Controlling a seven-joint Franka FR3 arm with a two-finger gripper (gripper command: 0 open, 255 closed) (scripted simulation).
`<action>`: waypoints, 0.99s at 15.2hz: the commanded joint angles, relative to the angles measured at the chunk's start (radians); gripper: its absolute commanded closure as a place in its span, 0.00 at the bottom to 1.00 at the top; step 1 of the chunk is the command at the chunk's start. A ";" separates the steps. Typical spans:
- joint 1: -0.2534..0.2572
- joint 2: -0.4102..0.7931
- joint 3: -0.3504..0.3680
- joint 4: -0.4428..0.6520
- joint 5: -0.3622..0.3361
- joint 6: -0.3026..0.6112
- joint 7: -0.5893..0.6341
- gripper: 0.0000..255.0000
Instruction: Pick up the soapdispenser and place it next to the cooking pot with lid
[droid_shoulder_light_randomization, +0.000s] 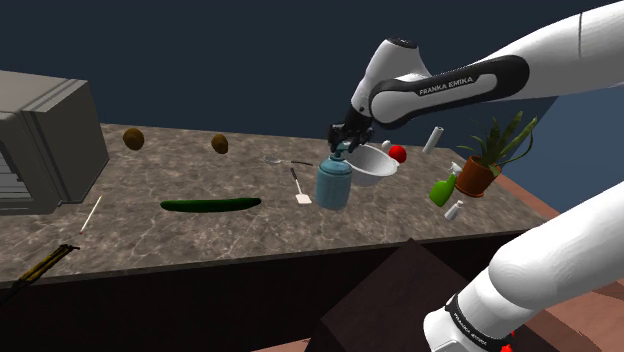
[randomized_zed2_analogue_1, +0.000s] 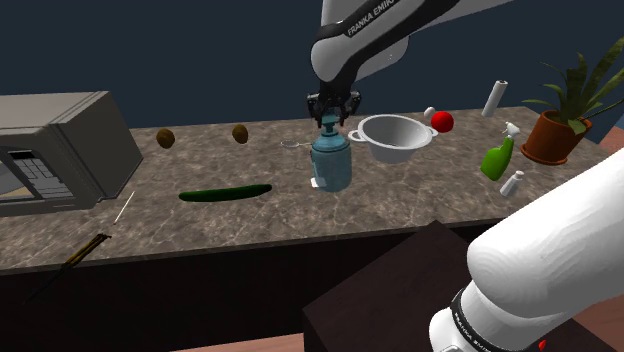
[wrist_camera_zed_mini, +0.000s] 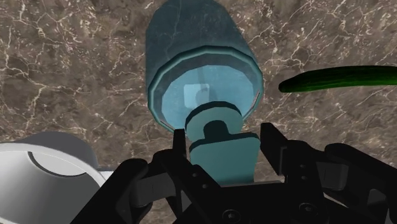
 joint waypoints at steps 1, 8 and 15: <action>0.002 -0.012 -0.002 0.017 0.007 -0.028 -0.007 1.00; 0.007 -0.047 -0.009 0.081 0.025 -0.125 -0.029 1.00; 0.010 -0.071 -0.015 0.154 0.036 -0.221 -0.046 1.00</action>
